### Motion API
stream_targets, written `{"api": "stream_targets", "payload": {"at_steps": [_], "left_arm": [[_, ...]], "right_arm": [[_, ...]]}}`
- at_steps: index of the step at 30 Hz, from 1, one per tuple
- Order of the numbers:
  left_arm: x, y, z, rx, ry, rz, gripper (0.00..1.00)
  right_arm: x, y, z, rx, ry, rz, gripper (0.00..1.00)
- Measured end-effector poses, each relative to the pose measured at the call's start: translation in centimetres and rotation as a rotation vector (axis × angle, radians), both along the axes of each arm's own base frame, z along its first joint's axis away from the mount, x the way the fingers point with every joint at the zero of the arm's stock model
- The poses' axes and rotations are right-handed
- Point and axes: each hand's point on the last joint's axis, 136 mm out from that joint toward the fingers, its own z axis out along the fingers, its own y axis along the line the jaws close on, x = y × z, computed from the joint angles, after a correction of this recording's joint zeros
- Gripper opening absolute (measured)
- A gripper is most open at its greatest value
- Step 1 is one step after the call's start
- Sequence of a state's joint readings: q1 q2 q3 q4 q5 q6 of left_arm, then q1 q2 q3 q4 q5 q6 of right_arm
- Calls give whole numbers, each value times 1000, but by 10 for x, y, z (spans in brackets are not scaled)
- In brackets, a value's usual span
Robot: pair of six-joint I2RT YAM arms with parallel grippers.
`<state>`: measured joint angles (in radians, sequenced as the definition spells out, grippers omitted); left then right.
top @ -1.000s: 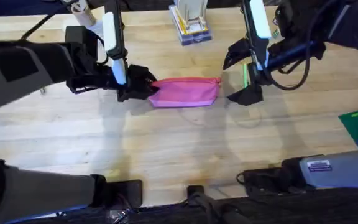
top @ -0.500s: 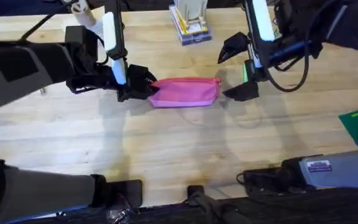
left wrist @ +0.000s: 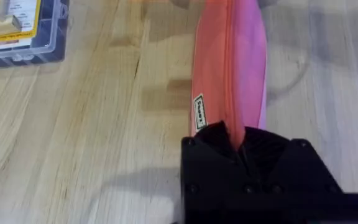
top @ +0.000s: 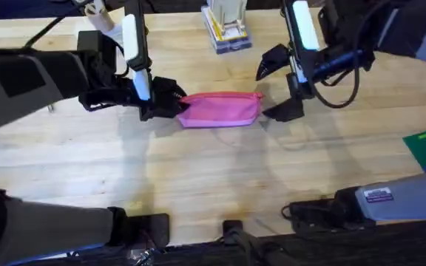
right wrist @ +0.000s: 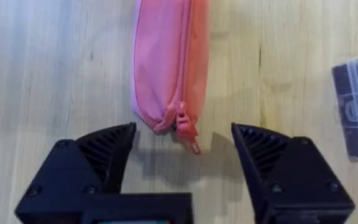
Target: Unzip the bag, pick up the pens from the table one at a time and place them inside, then zip the bag closed.
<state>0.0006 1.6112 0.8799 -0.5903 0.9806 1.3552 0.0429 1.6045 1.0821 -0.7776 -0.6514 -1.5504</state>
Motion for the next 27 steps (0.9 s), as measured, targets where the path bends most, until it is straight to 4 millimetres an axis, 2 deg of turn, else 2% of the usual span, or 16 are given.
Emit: {"api": "stream_targets", "payload": {"at_steps": [1, 4, 9, 14, 16, 23, 27], "left_arm": [[0, 0, 0, 0, 0, 0, 42], [0, 0, 0, 0, 0, 0, 42], [0, 0, 0, 0, 0, 0, 42], [0, 0, 0, 0, 0, 0, 42], [0, 0, 0, 0, 0, 0, 42], [0, 0, 0, 0, -1, 0, 42], [0, 0, 0, 1, -1, 0, 42]], "right_arm": [[0, 0, -1, 0, 4, 0, 930], [0, 0, -4, -1, 13, 3, 768], [0, 0, -5, -1, 14, 3, 442], [0, 0, -5, -1, 15, 3, 68], [0, 0, -5, -1, 15, 4, 38], [-1, 0, -3, -1, 12, 3, 30], [-2, 0, 17, 2, -53, 4, 30]]}}
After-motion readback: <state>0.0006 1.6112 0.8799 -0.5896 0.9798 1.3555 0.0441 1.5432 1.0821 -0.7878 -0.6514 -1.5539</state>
